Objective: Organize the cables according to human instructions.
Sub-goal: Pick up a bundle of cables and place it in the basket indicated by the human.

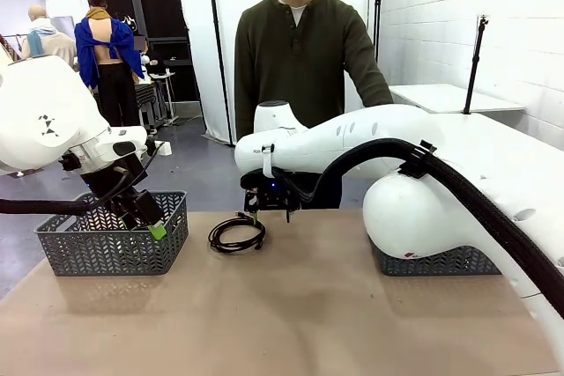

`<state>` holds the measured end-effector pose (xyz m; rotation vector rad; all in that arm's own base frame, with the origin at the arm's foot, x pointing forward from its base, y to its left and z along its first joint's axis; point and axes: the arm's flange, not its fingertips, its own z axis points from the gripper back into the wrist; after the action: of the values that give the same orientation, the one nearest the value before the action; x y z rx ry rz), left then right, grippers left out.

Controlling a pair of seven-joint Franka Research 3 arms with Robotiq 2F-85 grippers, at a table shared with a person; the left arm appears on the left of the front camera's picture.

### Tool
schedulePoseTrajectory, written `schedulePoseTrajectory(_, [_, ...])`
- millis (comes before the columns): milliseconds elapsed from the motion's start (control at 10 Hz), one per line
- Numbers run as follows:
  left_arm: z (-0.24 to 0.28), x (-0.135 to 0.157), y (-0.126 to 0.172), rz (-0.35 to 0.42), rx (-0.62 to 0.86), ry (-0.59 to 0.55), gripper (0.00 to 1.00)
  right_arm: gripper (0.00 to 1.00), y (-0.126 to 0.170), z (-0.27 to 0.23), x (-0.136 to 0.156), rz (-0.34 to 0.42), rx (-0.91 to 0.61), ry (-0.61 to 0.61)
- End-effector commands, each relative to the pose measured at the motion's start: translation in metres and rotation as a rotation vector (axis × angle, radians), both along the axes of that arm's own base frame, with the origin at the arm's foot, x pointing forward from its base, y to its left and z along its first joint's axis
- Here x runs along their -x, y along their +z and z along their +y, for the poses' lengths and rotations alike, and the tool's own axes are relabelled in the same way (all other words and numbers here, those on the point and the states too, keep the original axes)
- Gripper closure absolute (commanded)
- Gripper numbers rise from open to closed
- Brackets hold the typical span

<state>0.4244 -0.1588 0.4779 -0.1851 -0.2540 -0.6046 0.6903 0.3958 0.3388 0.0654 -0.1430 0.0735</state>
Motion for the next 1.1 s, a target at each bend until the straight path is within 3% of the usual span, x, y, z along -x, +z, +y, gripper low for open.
schedulePoseTrajectory(0, [0.000,0.000,0.001,-0.005,0.001,0.011,0.00,0.00,-0.002,0.010,-0.013,-0.027,0.025,-0.043])
schedulePoseTrajectory(1000, [0.000,0.000,0.001,-0.005,0.001,0.011,0.00,0.00,-0.025,0.015,-0.024,0.024,0.026,-0.044])
